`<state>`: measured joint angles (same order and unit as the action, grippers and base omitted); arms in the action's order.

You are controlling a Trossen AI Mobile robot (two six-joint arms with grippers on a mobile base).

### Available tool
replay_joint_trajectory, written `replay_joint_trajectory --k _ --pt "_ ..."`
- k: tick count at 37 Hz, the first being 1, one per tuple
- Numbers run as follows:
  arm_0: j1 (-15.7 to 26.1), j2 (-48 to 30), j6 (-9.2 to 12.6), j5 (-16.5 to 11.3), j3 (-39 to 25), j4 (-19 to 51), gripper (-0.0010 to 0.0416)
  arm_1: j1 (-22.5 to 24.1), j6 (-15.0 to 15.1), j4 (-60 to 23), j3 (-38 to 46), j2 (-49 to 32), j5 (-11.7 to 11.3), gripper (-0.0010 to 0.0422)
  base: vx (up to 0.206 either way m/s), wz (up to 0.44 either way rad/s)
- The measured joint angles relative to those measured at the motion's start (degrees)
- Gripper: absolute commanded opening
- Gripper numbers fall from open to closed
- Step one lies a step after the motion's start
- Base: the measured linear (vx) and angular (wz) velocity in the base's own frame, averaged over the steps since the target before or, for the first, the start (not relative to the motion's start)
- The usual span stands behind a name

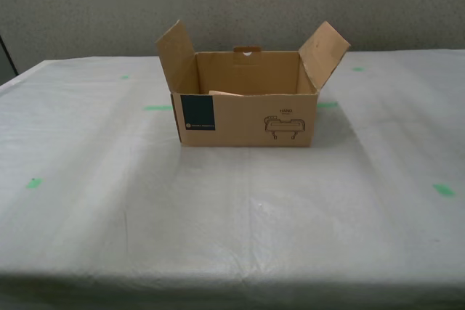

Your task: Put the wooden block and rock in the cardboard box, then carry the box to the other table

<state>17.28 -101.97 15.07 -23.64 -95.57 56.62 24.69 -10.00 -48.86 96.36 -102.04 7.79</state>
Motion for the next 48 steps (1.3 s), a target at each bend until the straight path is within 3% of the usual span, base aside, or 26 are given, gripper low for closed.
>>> replay_joint_trajectory --k 8,14,19,33,48 --pt "0.09 6.91 -0.26 2.82 0.02 2.49 0.0394 1.25 0.26 -2.82 -0.26 6.38 -0.39 0.04 0.0 0.0" --pt "0.15 12.44 -1.66 4.04 2.8 2.73 0.0394 3.56 0.52 -2.93 -2.97 12.46 -6.14 0.04 0.0 0.0" --pt "0.24 17.18 -1.79 4.17 8.17 1.92 0.0394 4.87 0.02 -2.67 -7.15 17.38 -8.11 0.04 0.0 0.0" --pt "0.39 29.42 -1.75 4.26 28.2 -8.22 0.0394 5.88 -3.48 6.62 -25.64 28.87 -8.68 0.04 0.0 0.0" --pt "0.52 31.45 -1.55 4.26 38.45 -13.62 0.0394 6.62 -4.5 21.53 -43.8 32.46 -8.68 0.04 0.0 0.0"
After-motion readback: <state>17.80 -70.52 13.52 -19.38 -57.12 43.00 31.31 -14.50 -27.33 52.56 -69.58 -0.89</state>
